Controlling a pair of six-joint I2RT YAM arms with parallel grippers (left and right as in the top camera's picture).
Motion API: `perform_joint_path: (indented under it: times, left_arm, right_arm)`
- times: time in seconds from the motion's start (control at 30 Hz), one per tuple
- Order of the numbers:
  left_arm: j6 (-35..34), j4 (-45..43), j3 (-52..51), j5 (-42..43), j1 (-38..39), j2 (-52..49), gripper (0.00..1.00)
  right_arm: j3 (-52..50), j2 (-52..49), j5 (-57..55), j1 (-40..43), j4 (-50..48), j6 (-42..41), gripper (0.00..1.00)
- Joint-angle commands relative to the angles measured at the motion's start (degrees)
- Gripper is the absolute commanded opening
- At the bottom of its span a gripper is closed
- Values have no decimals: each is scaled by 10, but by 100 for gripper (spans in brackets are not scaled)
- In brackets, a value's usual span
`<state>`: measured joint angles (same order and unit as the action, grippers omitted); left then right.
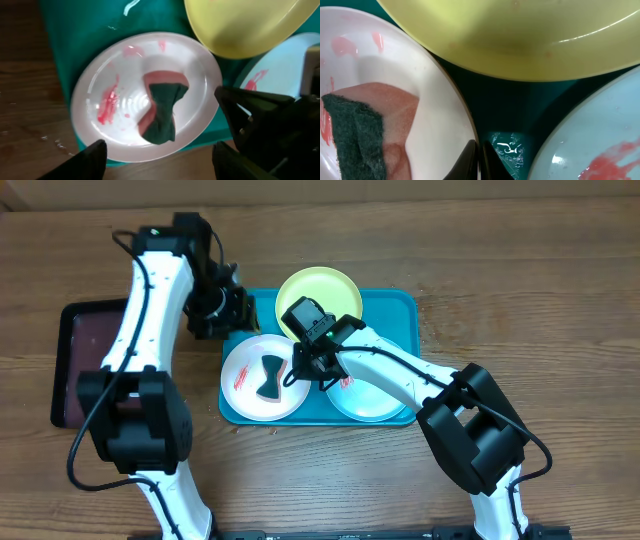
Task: Clean dirty plates on tray and stack at the side
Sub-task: 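Regrasp the sponge with the left gripper on the white plate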
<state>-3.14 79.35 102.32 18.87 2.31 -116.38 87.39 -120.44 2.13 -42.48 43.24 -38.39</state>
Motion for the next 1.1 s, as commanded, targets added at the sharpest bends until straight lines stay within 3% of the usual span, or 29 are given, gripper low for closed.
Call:
perform_joint_path:
  times: [0.0, 0.03, 0.07, 0.1, 0.37, 0.47, 1.07]
  left_arm:
    - [47, -33, -60, 55, 16, -7, 73]
    - [47, -40, -70, 52, 19, -7, 74]
    - [47, -47, -82, 49, 23, -7, 75]
    - [47, -52, -92, 47, 27, -7, 76]
    - [47, -68, -114, 45, 33, -7, 76]
    - [54, -68, -114, 43, 34, -7, 68]
    - [57, -86, -144, 43, 40, -7, 66]
  right_arm:
    - [2, -3, 5, -2, -3, -13, 4]
    - [2, -3, 5, -2, -3, -13, 12]
    - [2, -3, 5, -2, -1, -13, 30]
    - [1, -3, 5, -2, 0, -13, 37]
    - [-19, -3, 5, -2, 2, -13, 37]
    - [-19, -3, 6, -2, 11, -13, 34]
    - [-19, -27, 21, -4, 8, -24, 21]
